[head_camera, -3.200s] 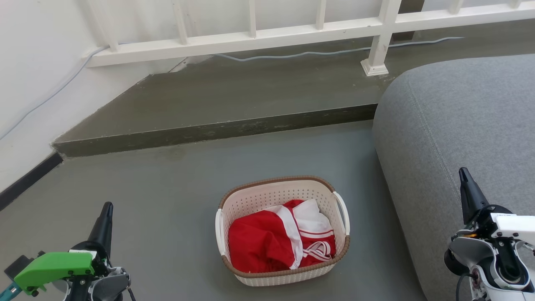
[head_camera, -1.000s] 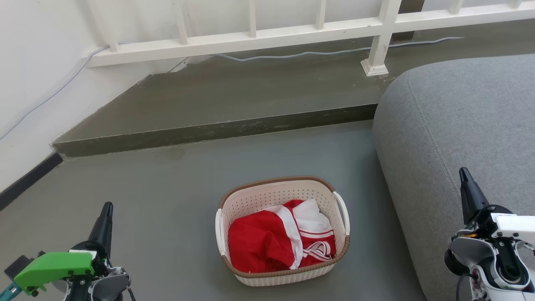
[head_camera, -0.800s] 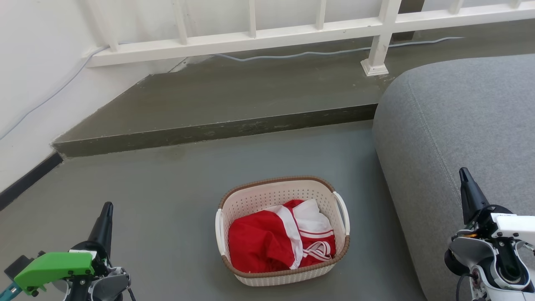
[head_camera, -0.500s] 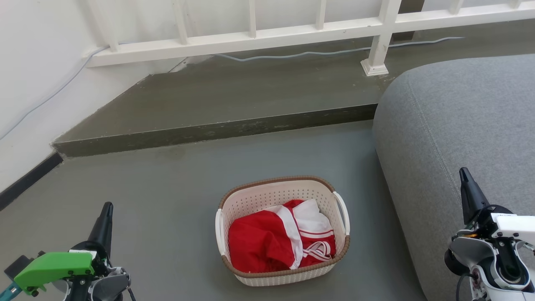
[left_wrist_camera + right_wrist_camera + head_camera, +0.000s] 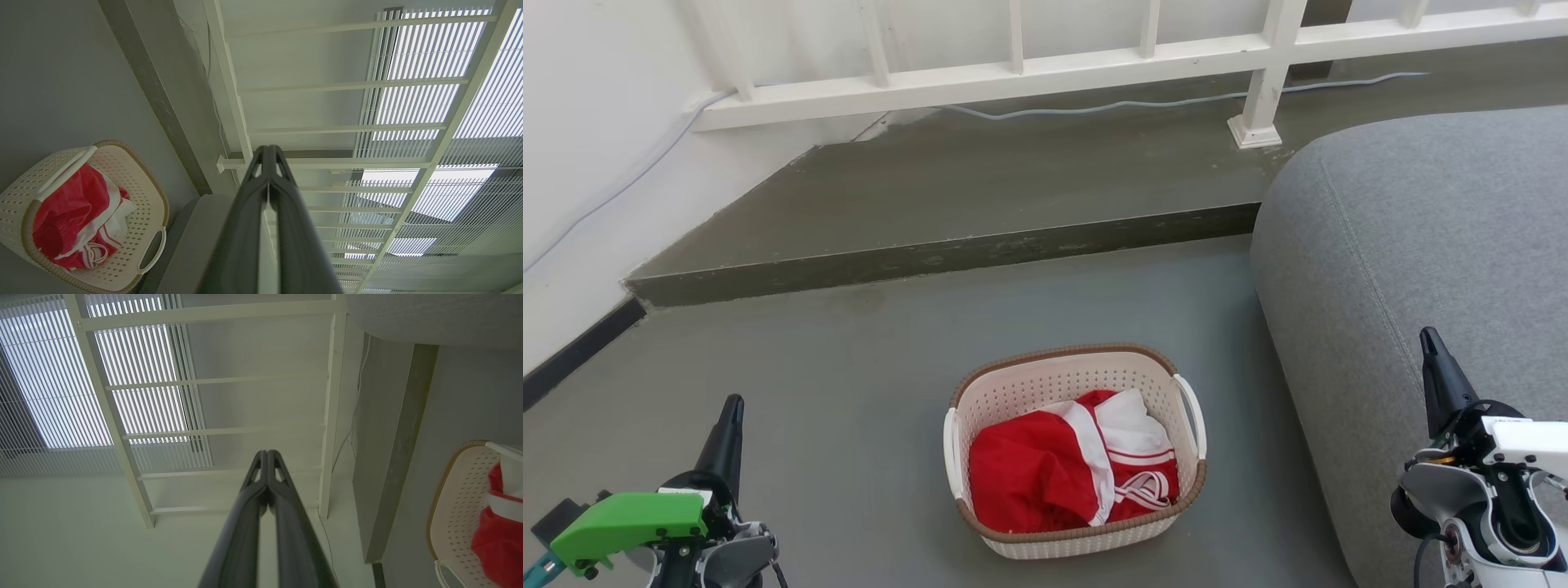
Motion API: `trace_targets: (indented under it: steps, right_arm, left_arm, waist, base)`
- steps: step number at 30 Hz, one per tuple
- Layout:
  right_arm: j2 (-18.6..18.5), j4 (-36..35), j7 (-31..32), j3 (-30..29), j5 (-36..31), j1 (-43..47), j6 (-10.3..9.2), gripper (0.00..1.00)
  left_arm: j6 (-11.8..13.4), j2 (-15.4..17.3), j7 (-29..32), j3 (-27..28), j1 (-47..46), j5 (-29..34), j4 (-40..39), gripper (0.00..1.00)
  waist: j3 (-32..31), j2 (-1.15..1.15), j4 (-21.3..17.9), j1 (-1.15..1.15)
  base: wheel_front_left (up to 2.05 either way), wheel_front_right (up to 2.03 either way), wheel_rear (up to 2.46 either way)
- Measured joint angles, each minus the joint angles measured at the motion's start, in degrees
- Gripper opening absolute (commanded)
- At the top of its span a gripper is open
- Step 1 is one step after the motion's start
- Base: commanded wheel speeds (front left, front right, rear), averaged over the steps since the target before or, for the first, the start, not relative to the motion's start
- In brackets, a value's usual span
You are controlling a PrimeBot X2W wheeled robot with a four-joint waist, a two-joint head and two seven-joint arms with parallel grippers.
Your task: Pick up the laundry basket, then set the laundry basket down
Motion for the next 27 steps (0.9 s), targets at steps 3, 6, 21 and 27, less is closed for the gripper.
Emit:
trace_targets:
  steps: [3, 6, 21, 27]
  right_arm:
    - [0.0, 0.0, 0.0, 0.0, 0.0, 0.0, 0.0, 0.0]
    - [0.01, 0.0, 0.01, -0.02, 0.0, 0.0, 0.0, 0.0]
    - [0.05, 0.0, 0.01, -0.05, 0.0, 0.0, 0.0, 0.0]
    - [0.07, 0.0, 0.01, -0.07, 0.0, 0.0, 0.0, 0.0]
  left_arm:
    - [0.0, -0.01, 0.0, 0.01, 0.0, 0.0, 0.0, 0.0]
    - [0.0, -0.01, 0.0, 0.01, 0.0, 0.0, 0.0, 0.0]
    - [0.0, -0.01, 0.0, 0.02, 0.0, 0.01, 0.0, 0.0]
    - [0.0, -0.02, 0.0, 0.03, 0.0, 0.01, 0.0, 0.0]
  waist:
    - [0.0, 0.0, 0.0, 0.0]
    - [0.0, 0.0, 0.0, 0.0]
    - [0.0, 0.0, 0.0, 0.0]
    - [0.0, 0.0, 0.0, 0.0]
  base:
    - [0.0, 0.0, 0.0]
    - [0.0, 0.0, 0.0]
    - [0.0, 0.0, 0.0]
    - [0.0, 0.0, 0.0]
